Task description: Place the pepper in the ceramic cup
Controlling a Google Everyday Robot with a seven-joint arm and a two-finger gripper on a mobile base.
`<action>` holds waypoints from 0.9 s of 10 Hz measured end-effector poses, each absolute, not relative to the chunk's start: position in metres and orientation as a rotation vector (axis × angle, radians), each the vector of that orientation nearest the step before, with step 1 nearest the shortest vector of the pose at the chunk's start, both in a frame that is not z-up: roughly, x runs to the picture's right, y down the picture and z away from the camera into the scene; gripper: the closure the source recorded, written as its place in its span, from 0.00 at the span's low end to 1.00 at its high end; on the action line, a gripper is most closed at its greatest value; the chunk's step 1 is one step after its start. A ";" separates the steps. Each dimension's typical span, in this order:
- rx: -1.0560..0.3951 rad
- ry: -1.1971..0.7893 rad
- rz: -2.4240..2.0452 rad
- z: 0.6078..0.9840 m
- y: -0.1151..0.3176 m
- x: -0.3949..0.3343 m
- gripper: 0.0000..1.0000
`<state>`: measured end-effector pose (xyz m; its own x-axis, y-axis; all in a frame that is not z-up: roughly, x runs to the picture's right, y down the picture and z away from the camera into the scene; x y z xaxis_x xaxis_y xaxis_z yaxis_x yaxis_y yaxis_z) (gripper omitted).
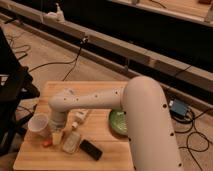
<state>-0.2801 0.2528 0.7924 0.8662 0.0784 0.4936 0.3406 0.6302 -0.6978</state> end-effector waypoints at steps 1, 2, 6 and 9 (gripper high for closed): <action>-0.894 -0.521 -0.157 0.797 0.259 -0.284 0.66; -0.894 -0.526 -0.155 0.800 0.261 -0.287 0.79; -0.884 -0.536 -0.151 0.804 0.259 -0.287 1.00; -0.807 -0.522 -0.151 0.798 0.230 -0.270 1.00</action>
<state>-0.2699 0.2305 0.7981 0.8639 0.0665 0.4993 0.3223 0.6888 -0.6493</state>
